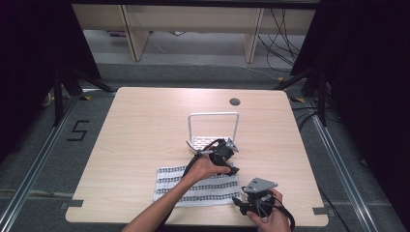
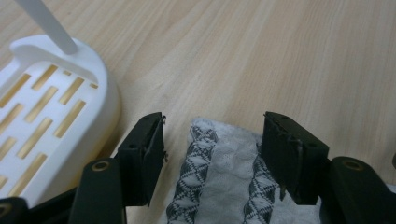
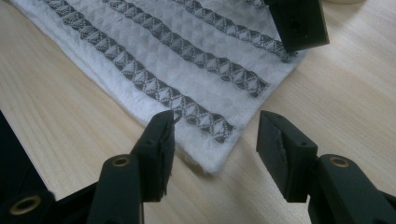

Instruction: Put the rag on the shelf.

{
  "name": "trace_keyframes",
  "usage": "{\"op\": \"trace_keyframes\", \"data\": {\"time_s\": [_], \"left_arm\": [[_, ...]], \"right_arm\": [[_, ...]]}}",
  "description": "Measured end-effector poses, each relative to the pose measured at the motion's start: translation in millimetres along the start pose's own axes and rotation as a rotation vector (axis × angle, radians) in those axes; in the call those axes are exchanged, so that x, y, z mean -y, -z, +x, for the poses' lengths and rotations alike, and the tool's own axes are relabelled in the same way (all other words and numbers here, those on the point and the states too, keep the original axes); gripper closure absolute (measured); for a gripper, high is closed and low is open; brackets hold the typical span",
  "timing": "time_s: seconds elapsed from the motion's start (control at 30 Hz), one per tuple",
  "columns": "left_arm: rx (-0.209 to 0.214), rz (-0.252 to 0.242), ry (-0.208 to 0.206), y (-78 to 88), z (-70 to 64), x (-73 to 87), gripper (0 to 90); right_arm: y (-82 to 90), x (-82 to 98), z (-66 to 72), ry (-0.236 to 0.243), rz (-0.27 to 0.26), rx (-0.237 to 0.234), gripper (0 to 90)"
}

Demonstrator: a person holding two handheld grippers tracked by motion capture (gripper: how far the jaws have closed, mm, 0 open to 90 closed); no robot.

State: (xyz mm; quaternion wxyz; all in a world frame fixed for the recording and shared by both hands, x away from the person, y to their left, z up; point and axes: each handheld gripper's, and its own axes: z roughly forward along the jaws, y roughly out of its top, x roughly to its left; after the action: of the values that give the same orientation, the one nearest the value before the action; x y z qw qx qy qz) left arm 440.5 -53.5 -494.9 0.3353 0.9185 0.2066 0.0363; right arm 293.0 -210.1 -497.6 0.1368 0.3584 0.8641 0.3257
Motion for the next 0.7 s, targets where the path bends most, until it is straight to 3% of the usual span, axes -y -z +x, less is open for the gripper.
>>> {"op": "trace_keyframes", "data": {"time_s": [0.07, 0.13, 0.37, 0.53, 0.57, 0.7], "left_arm": [[-0.004, 0.008, -0.006, -2.0, -0.4, -0.4, 40.3], [-0.004, 0.009, -0.007, -2.8, -0.5, -0.5, 42.0], [0.000, 0.017, -0.022, -4.6, -2.0, -0.2, 48.3], [0.006, 0.018, -0.032, -3.8, -3.1, 0.5, 56.0], [0.008, 0.020, -0.031, -3.3, -3.3, 0.7, 60.8], [0.015, 0.021, -0.025, -2.4, -2.9, 1.5, 67.6]], "right_arm": [[-0.6, -0.3, 1.4, -0.019, 0.005, -0.007, 48.0], [-2.1, -0.3, -0.2, 0.005, 0.002, -0.003, 48.0], [-6.1, 0.0, -1.2, -0.006, 0.024, -0.015, 50.1], [-8.4, 0.7, -1.3, -0.017, 0.027, -0.037, 56.1], [-8.9, 1.1, -2.4, -0.038, 0.016, -0.044, 61.1], [-10.2, 0.9, -6.4, -0.014, -0.001, -0.045, 68.3]]}}
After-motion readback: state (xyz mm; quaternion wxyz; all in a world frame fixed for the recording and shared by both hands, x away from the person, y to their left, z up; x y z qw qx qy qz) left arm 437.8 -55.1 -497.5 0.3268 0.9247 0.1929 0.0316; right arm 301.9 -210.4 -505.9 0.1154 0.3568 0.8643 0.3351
